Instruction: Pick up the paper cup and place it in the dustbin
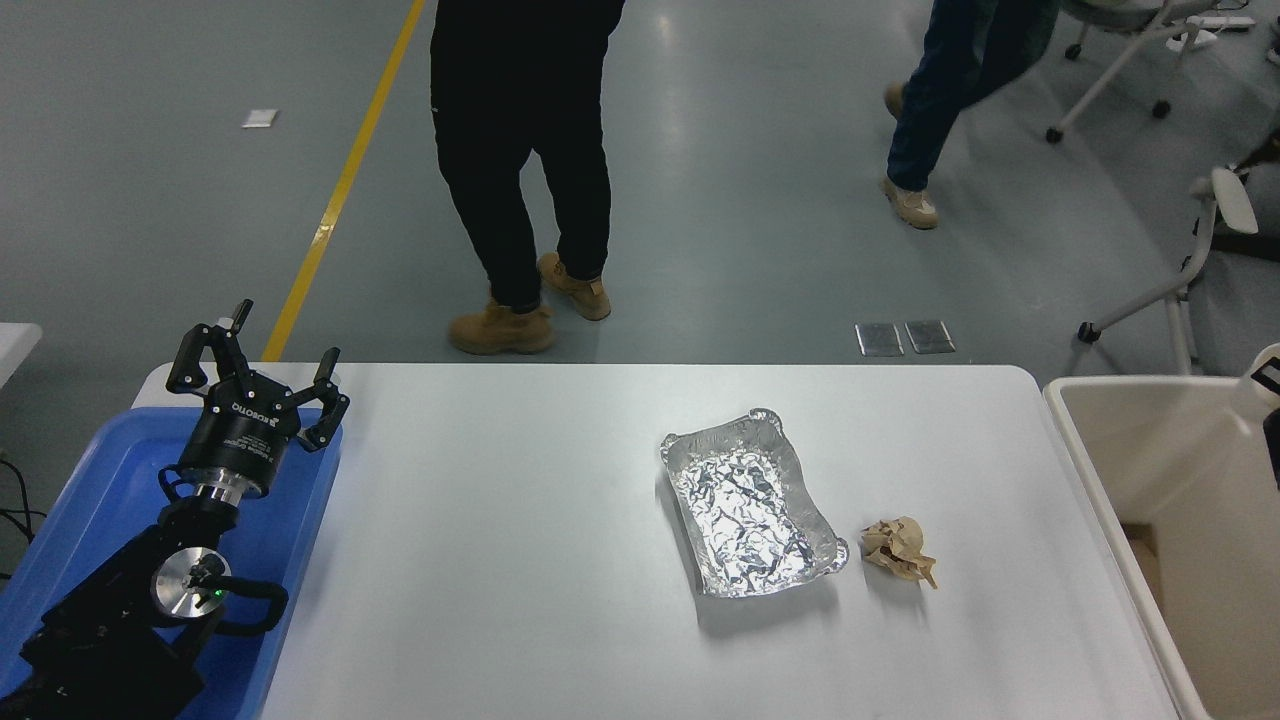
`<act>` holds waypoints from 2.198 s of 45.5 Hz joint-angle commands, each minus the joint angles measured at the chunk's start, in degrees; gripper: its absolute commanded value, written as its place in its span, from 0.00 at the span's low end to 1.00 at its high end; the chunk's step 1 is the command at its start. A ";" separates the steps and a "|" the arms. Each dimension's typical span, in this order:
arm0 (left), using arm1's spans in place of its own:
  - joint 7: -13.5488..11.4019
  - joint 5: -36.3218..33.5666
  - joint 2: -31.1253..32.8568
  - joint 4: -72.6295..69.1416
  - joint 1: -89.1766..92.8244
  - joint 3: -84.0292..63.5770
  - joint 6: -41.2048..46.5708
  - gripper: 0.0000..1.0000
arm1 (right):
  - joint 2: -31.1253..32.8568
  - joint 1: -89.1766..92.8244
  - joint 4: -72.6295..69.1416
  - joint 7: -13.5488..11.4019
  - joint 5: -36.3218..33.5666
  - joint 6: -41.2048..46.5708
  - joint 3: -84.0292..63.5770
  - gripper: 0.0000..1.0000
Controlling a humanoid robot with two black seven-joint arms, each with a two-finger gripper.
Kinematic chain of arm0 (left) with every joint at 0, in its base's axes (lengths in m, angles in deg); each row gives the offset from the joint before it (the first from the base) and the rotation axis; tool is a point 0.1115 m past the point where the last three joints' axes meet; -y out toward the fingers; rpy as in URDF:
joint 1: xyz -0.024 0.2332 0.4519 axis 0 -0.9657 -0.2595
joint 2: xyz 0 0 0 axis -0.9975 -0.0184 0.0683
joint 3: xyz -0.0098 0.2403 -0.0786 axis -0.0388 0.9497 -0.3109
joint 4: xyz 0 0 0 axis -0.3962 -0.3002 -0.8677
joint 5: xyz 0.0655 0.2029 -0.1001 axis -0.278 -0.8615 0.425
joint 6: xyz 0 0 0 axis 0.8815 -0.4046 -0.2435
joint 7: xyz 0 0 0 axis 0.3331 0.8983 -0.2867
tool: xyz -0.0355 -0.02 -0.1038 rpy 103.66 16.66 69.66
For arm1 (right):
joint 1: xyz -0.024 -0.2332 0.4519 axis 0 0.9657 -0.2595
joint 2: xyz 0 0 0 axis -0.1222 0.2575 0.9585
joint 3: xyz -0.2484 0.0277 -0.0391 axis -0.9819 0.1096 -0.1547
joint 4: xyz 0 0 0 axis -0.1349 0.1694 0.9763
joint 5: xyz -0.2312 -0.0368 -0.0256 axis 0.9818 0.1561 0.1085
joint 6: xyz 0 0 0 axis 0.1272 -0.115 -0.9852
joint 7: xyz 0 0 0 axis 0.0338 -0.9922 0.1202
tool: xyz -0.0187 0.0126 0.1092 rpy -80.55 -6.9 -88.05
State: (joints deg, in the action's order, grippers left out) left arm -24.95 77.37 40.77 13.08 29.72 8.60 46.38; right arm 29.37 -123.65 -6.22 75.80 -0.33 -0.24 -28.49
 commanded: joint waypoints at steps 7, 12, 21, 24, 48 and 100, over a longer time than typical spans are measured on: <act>0.00 -0.01 0.00 0.01 0.00 0.00 0.02 0.98 | -3.13 8.15 0.57 -0.03 -2.33 -3.18 3.72 0.00; 0.00 -0.01 0.00 0.01 0.00 0.00 0.02 0.98 | -3.48 8.23 0.57 -0.03 -2.33 -3.53 3.72 0.00; 0.00 -0.01 0.00 -0.08 0.00 0.00 0.02 0.98 | -3.48 8.15 0.57 -0.03 -2.33 -3.53 3.63 0.00; 0.00 -0.01 0.00 0.01 0.00 0.00 0.02 0.98 | -3.48 8.15 0.57 0.06 -2.33 -3.53 3.63 0.00; 0.00 -0.01 0.00 0.01 0.00 0.00 0.02 0.98 | -3.22 7.71 -0.14 0.32 -2.51 -6.61 3.11 1.00; 0.00 -0.01 0.00 0.01 0.00 0.00 0.02 0.98 | 10.67 -64.36 -73.17 0.14 2.33 6.92 -24.40 1.00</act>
State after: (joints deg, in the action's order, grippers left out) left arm -24.95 77.36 40.78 13.09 29.72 8.60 46.38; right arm 40.67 -174.66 -65.42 76.18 0.02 2.98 -49.22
